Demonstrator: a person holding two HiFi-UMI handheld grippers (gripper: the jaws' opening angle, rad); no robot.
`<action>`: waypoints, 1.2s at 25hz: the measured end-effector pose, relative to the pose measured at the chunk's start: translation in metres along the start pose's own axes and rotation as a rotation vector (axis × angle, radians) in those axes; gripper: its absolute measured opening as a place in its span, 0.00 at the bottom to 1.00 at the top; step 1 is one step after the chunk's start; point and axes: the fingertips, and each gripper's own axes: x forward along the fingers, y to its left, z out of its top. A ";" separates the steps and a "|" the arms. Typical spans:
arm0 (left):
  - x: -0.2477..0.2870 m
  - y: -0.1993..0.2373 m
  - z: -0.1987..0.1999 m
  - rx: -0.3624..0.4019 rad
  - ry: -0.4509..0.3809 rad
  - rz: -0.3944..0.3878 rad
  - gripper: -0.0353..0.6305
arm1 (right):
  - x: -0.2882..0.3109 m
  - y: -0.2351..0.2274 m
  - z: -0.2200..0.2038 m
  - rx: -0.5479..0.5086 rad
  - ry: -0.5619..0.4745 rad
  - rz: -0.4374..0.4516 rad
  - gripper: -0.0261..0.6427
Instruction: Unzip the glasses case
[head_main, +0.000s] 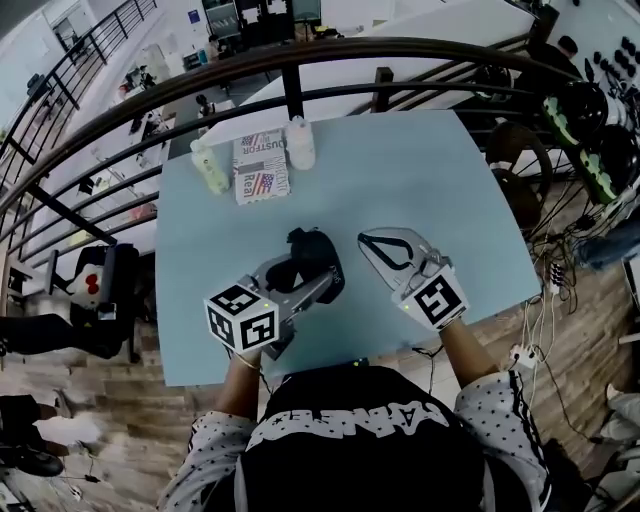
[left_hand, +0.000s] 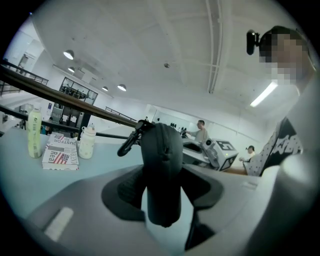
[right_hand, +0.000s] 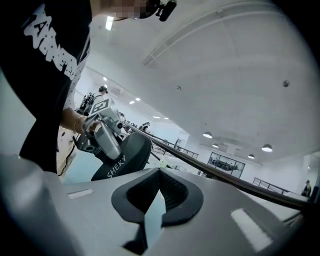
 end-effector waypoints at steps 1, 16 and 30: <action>0.000 -0.001 0.002 0.000 -0.007 0.002 0.05 | -0.003 -0.002 0.000 0.034 -0.010 -0.015 0.05; -0.024 0.011 0.019 -0.065 -0.121 0.057 0.05 | -0.020 -0.010 0.013 0.397 -0.208 -0.152 0.05; -0.038 0.014 0.018 -0.082 -0.138 0.076 0.05 | -0.014 -0.002 0.016 0.454 -0.234 -0.159 0.05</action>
